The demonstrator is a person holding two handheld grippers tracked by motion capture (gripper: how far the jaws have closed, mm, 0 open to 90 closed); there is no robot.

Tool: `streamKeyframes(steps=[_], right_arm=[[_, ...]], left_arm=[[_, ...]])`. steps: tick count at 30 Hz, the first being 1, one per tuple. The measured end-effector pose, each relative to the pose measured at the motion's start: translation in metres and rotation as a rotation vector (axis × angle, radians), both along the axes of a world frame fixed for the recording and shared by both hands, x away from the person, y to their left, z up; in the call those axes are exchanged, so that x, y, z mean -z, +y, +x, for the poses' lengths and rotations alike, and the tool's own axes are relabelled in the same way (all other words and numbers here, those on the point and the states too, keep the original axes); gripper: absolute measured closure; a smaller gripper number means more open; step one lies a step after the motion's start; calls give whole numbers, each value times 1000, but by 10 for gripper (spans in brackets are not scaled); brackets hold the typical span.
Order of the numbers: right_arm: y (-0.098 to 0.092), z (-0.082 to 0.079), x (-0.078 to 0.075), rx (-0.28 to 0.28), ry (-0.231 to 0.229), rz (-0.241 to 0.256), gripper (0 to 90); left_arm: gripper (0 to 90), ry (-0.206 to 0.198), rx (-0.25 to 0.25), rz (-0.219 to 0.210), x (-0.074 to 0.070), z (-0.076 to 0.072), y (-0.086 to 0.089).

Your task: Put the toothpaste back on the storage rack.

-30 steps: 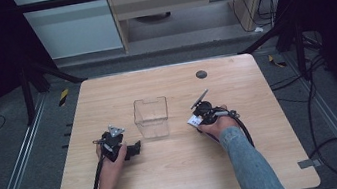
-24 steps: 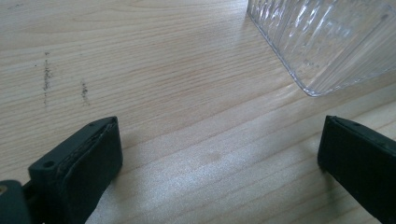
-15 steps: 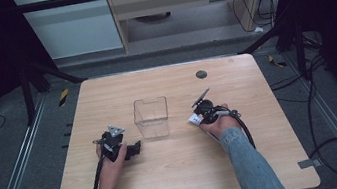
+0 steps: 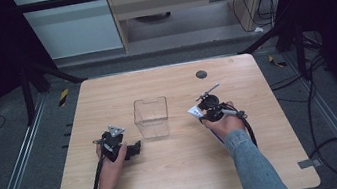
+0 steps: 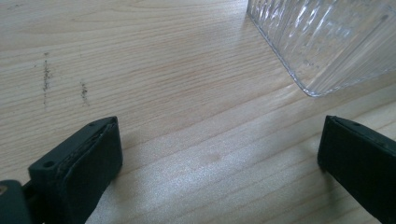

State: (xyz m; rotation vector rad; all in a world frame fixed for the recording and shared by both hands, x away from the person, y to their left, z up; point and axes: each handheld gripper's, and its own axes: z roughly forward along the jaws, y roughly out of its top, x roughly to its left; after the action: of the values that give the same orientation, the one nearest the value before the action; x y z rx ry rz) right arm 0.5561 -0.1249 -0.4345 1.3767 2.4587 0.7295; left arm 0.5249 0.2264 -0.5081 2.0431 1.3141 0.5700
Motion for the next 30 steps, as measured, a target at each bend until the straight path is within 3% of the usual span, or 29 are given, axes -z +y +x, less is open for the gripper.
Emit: streamKeyframes(steps=[9,13,30], right_arm=[[-5,-8,-22,23,-67,52,795],[-7,-13,-33,23,-102,104,795],[9,-24,-76,56,-348,237,794]], left_arm=[[0,0,0,-1,0,0,0],[0,0,0,0,0,0,0],[0,0,0,0,0,0,0]])
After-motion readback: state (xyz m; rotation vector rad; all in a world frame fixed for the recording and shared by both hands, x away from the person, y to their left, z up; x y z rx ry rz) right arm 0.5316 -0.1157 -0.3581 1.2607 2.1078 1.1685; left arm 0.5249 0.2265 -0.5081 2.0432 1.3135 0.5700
